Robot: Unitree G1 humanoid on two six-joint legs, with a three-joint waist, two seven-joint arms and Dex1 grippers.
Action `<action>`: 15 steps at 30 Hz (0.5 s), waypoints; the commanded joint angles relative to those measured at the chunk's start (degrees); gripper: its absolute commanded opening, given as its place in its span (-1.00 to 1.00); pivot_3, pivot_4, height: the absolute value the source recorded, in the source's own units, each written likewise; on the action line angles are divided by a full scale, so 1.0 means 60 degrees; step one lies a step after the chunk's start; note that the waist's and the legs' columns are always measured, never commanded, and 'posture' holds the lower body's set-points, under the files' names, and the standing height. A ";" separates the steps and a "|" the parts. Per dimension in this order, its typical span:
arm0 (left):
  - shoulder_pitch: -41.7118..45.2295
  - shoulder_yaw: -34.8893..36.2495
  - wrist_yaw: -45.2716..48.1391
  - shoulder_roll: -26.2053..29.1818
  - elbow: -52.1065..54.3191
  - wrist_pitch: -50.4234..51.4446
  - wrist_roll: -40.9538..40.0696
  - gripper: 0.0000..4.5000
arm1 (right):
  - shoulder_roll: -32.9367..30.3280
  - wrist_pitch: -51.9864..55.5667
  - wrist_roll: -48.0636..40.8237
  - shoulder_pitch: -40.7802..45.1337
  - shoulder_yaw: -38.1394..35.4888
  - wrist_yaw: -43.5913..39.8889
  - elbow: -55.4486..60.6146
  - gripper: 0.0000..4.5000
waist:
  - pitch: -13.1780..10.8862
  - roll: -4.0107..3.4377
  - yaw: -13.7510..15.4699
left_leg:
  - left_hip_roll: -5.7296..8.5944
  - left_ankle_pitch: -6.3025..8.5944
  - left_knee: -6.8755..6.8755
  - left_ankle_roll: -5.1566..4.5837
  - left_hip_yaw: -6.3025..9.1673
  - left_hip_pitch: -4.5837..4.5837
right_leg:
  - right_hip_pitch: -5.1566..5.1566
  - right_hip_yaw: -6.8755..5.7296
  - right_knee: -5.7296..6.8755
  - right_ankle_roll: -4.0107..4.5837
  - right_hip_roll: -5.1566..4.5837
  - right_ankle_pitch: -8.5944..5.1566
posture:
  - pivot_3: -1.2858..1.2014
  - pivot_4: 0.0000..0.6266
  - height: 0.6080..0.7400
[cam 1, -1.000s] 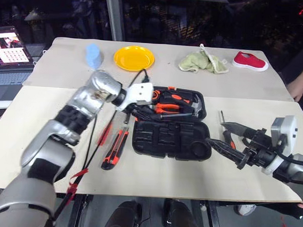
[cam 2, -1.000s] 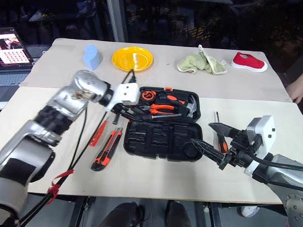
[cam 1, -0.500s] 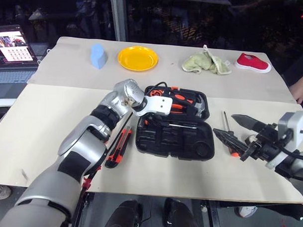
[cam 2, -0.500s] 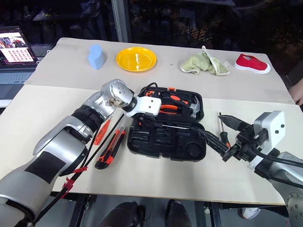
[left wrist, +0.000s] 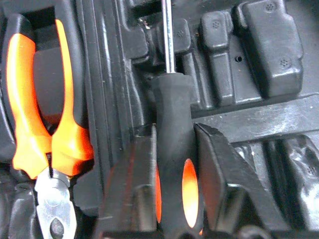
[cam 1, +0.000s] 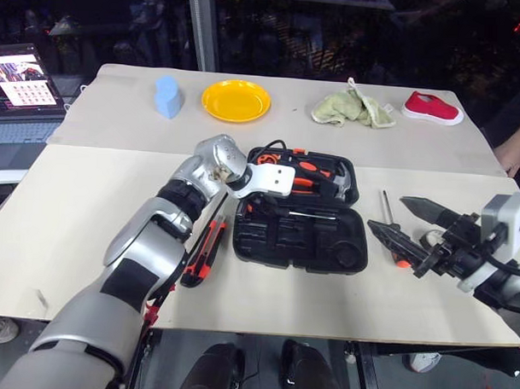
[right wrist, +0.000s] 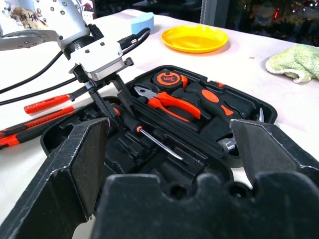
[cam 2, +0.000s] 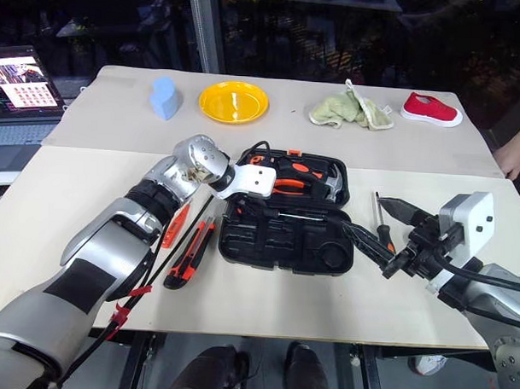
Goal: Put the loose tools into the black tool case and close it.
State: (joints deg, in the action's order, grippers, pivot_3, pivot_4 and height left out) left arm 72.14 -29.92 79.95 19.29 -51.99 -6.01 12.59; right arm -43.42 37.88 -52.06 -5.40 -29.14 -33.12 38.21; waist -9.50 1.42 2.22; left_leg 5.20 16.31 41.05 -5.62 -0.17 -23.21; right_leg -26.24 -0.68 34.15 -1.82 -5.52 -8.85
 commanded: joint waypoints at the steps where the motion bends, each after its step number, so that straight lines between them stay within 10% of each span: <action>1: 0.0036 0.0379 0.0326 0.0170 0.1104 -0.0072 -0.0256 0.44 | 0.0058 -0.0095 -0.0261 0.0042 -0.0114 0.0096 0.0343 1.00 | 0.0001 -0.0002 -0.0002 | 0.0000 0.0000 -0.0001 0.0000 0.0001 0.0000 | 0.0000 0.0000 -0.0001 0.0000 -0.0001 0.0000 | 0.03 -0.52 1.00; 4: -0.0058 0.0483 0.0355 0.0186 0.1550 -0.0034 -0.0279 0.44 | 0.0125 -0.0126 -0.0268 -0.0168 -0.0089 0.0139 0.0474 1.00 | 0.0002 -0.0003 0.0043 | 0.0001 0.0002 0.0001 -0.0003 0.0005 -0.0002 | 0.0003 -0.0003 -0.0002 0.0000 0.0000 0.0000 | 0.03 -0.52 1.00; 15: 0.0013 0.0282 -0.0414 -0.0643 0.0705 -0.0213 0.0187 -0.99 | 0.0172 -0.0089 -0.0423 -0.0623 -0.0229 0.0436 0.0873 1.00 | 0.0004 -0.0006 0.0017 | 0.0008 0.0002 0.0022 -0.0006 -0.0005 0.0005 | 0.0011 0.0000 0.0007 -0.0008 0.0022 0.0004 | 0.03 -0.52 1.00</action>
State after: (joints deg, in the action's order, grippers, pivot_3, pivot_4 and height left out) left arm 71.42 -28.34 78.93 16.12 -47.10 -6.96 13.28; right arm -42.67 37.88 -53.13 -8.90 -28.80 -31.28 41.12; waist -9.48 1.38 2.32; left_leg 5.25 16.32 41.21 -5.66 -0.20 -23.20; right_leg -26.17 -0.68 34.20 -1.87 -5.39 -8.82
